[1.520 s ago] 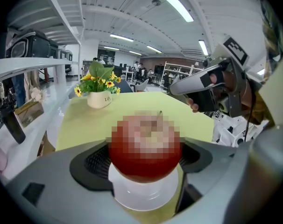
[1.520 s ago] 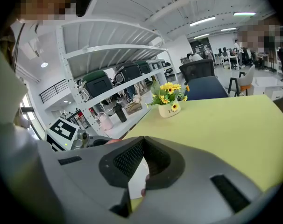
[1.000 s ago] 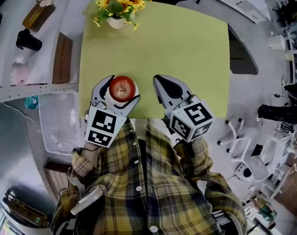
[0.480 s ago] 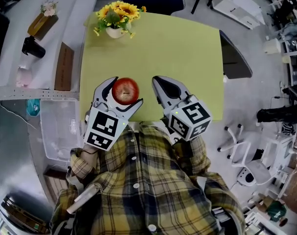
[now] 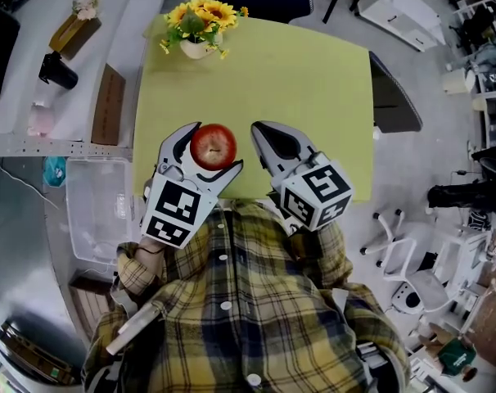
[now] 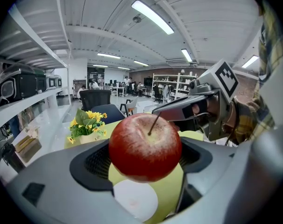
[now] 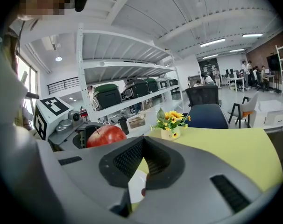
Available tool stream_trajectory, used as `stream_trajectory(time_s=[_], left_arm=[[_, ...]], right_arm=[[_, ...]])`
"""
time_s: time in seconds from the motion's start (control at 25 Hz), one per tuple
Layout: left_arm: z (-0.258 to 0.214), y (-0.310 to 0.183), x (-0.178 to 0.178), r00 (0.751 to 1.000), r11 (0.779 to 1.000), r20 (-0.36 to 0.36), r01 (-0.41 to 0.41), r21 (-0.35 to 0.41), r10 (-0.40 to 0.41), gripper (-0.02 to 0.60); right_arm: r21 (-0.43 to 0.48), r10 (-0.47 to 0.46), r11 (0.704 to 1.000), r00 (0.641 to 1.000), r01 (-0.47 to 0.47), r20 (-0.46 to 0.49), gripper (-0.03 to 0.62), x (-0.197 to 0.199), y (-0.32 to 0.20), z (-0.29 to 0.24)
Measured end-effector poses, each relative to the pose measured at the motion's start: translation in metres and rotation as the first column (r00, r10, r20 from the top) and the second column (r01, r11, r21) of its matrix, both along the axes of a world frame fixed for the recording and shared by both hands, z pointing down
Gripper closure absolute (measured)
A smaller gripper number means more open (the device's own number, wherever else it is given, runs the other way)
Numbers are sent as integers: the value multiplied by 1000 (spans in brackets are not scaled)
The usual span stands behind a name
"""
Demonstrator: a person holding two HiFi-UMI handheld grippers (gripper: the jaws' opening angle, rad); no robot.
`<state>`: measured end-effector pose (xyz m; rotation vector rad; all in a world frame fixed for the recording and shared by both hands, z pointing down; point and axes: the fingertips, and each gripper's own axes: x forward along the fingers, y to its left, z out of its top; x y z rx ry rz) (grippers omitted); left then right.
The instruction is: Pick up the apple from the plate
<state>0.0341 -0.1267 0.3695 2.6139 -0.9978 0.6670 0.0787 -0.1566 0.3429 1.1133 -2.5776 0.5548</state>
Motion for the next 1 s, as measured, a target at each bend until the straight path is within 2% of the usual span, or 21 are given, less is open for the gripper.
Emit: stream_trajectory(time_s=[0.4,1.0], left_arm=[[2,-2,1,1000,1000,1,1,0,-1,152],[4,-5,0,1000,1000,-10,-14,-11,13,152]], right_arm=[[-2,-24,1000,999,24,-22,597,0,1,4],[-23,-11,1000,1000,10,-23,599,-2,1,9]])
